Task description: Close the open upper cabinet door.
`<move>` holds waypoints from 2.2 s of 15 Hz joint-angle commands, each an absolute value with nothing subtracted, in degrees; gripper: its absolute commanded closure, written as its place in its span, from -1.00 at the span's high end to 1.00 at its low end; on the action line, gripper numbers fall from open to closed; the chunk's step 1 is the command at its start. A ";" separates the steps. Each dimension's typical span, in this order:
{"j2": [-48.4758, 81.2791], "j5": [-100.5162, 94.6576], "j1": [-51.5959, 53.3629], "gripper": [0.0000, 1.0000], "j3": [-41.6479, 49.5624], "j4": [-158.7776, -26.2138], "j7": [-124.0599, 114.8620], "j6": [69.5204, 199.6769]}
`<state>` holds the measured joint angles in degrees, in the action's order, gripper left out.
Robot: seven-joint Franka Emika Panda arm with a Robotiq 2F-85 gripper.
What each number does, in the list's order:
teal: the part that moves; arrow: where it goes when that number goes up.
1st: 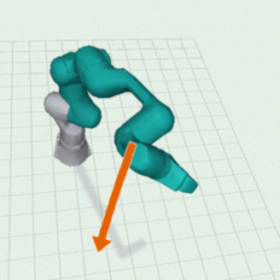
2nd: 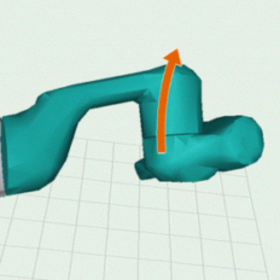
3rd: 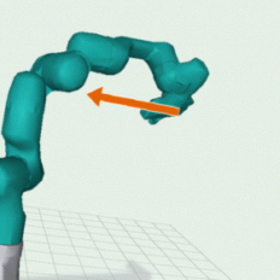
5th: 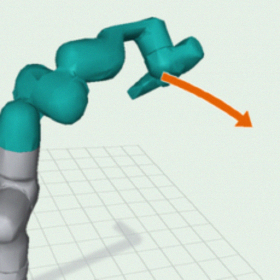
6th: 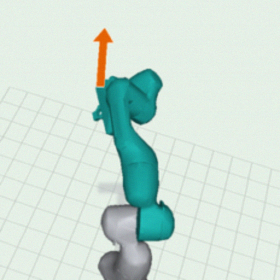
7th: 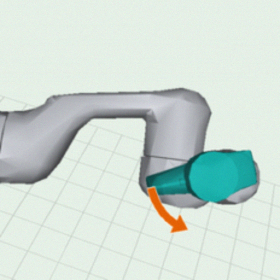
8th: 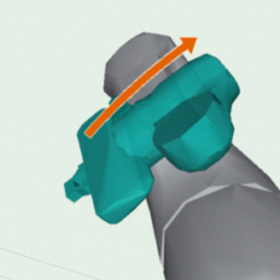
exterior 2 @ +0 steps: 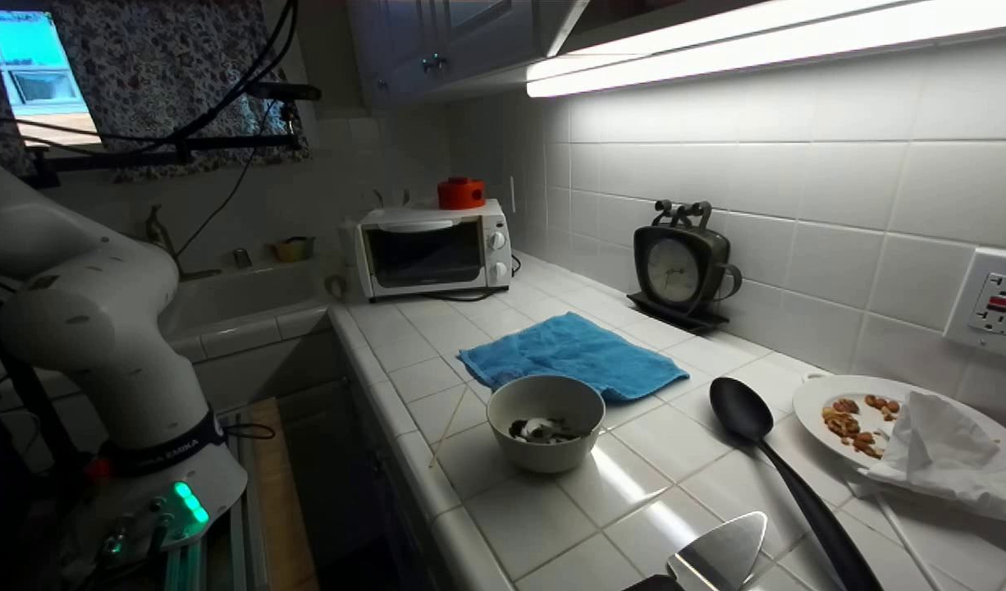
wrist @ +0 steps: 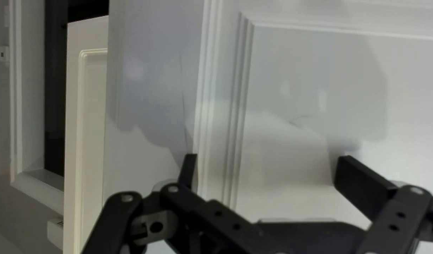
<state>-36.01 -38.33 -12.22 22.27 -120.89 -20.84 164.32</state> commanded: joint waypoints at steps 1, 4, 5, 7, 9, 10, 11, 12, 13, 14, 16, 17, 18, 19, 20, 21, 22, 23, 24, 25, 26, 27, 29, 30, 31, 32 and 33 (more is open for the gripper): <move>-33.05 -27.50 -14.76 1.00 21.19 -119.32 -12.79 166.86; -31.50 -20.70 -16.76 1.00 20.42 -118.46 -7.48 166.95; -31.31 -19.26 -17.40 1.00 19.93 -118.32 -6.47 166.90; -32.17 -18.09 -19.16 1.00 16.84 -118.57 -5.30 164.41; -32.60 -16.99 -19.57 1.00 17.16 -119.92 -4.25 166.00; -32.63 -17.08 -20.03 1.00 16.47 -119.91 -4.37 165.90; -32.64 -17.15 -20.26 1.00 16.04 -119.90 -4.44 165.83; -32.63 -17.16 -20.37 1.00 15.92 -119.90 -4.47 165.81; -32.63 -17.17 -20.43 1.00 15.93 -119.90 -4.47 165.81; -32.63 -17.17 -20.45 1.00 15.92 -119.90 -4.48 165.81; -31.98 -16.70 -19.59 1.00 16.45 -119.87 -2.88 167.00; -31.51 -16.78 -20.05 1.00 16.44 -119.73 -2.45 167.52; -31.30 -16.61 -20.02 1.00 16.60 -119.64 -1.69 167.76; -31.23 -16.30 -19.64 1.00 16.86 -119.64 -0.92 167.69; -31.27 -15.92 -19.02 1.00 17.27 -119.78 -0.08 167.94; -31.12 -15.62 -18.67 1.00 17.57 -119.73 0.68 168.24; -30.97 -15.11 -18.26 1.00 17.89 -119.61 1.46 168.30; -30.75 -14.41 -17.65 1.00 18.47 -119.41 2.26 168.59; -30.64 -13.67 -16.97 1.00 19.07 -119.32 3.16 168.82; -30.52 -12.55 -15.64 1.00 20.13 -119.00 4.52 169.05; -30.34 -11.75 -15.00 1.00 20.77 -118.75 5.35 169.22; -30.31 -10.89 -13.98 1.00 21.62 -118.66 6.59 169.51; -30.36 -9.17 -11.30 1.00 23.74 -118.90 9.33 170.59; -30.69 -7.98 -8.92 1.00 25.34 -118.98 11.32 170.94; -30.83 -7.16 -7.40 1.00 26.44 -118.99 12.75 171.05; -30.65 -6.56 -6.26 1.00 27.38 -118.80 13.93 171.32; -30.75 -5.71 -4.40 1.00 28.74 -118.66 15.33 171.53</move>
<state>-31.20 -9.43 -9.00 25.51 -119.78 10.31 170.36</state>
